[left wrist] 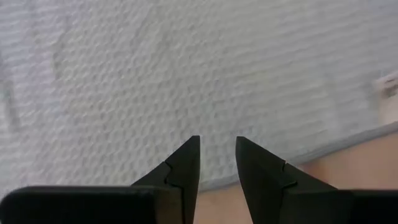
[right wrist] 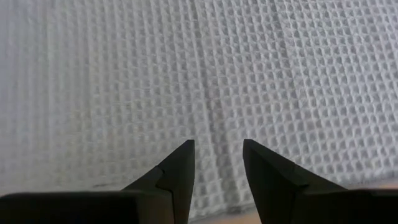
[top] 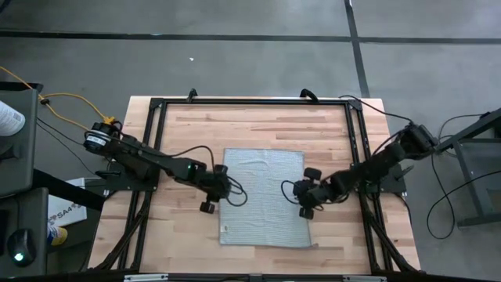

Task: Fold microfiber towels
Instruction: Fold the gray microfiber towel

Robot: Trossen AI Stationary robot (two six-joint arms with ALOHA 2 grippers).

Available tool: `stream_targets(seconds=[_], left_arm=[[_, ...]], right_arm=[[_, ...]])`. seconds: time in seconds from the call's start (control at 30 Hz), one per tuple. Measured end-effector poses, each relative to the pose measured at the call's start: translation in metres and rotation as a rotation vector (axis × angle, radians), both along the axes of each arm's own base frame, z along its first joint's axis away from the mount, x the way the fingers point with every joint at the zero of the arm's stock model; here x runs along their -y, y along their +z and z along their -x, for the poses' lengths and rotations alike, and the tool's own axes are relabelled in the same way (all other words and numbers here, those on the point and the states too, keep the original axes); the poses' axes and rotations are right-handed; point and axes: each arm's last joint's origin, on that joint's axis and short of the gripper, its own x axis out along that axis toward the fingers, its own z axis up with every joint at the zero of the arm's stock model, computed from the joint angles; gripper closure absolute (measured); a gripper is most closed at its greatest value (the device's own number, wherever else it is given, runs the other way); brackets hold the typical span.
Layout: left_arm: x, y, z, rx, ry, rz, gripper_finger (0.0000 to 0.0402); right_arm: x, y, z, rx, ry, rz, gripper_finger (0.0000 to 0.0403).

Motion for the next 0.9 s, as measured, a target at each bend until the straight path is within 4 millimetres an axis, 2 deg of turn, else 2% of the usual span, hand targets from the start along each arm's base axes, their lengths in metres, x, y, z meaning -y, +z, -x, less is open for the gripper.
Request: stream_targets(seconds=[0.3,0.53,0.9], left_arm=[[-0.014,-0.002,0.0,-0.034,0.069,-0.009,0.03],[-0.018,-0.002,-0.001,-0.035,0.077,0.039,0.03],[-0.017,-0.002,-0.001,-0.036,0.098,0.055,0.03]], right_arm=[[0.024,-0.001,-0.007,-0.056,0.048,-0.008,0.0272],[0.025,-0.004,-0.002,-0.134,0.098,-0.026,0.0272],[0.024,-0.004,-0.001,-0.157,0.128,-0.081,0.0272]])
